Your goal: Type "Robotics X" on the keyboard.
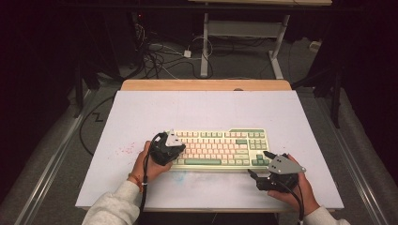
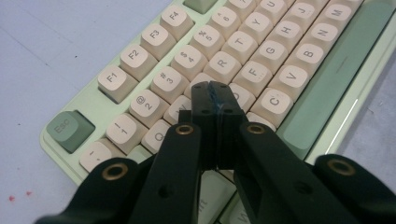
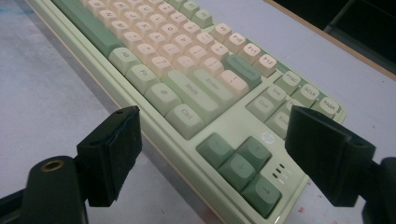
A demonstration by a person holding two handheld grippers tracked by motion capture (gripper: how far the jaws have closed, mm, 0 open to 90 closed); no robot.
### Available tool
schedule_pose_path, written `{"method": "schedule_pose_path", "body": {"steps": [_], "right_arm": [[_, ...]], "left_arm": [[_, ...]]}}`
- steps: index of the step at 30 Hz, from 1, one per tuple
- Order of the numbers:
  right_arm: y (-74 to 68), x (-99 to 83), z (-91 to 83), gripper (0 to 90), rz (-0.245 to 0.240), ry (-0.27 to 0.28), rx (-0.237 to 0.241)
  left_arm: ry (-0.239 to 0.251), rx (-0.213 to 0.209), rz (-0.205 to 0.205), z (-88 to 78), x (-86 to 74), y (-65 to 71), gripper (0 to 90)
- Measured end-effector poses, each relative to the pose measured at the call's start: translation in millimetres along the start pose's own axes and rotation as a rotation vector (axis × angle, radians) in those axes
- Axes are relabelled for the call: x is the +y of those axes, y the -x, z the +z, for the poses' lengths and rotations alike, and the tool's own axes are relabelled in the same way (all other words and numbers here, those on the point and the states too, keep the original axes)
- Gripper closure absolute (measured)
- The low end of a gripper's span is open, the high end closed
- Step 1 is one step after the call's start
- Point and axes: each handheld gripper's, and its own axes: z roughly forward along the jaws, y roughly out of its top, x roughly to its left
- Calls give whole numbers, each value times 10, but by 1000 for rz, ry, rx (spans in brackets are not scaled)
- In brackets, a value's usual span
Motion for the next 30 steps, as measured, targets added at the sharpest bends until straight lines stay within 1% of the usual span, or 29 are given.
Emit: {"method": "schedule_pose_path", "body": {"steps": [3,4,5,7,12,19,20,22,23,25,28,30], "right_arm": [[2,-1,0,189,-3,-3,0],[3,-2,2,189,-3,-4,0],[3,-4,4,190,-2,-6,0],[1,-4,6,190,-4,-8,0],[4,-1,-1,190,-3,-5,-1],[9,-2,-2,191,-1,-4,-1],[9,-2,-4,191,0,-4,-1],[13,-3,-7,191,-2,-2,-1],[14,-3,-8,191,-1,-2,-2],[17,-4,-7,191,-2,-2,-1],[16,-1,-6,191,-3,-1,-1],[16,-1,-6,191,-2,-1,-1]], "left_arm": [[-7,5,3,7,1,2,872],[-21,4,7,29,-2,6,873],[-16,-1,5,31,-1,9,875],[-21,8,20,23,7,21,874],[7,17,18,-39,14,18,873],[25,35,33,-99,20,20,850],[29,41,34,-111,21,23,842],[39,40,35,-132,23,20,828],[40,50,37,-141,24,22,811],[55,56,31,-153,21,20,777],[57,70,32,-163,18,19,699],[76,66,28,-178,15,19,662]]}}
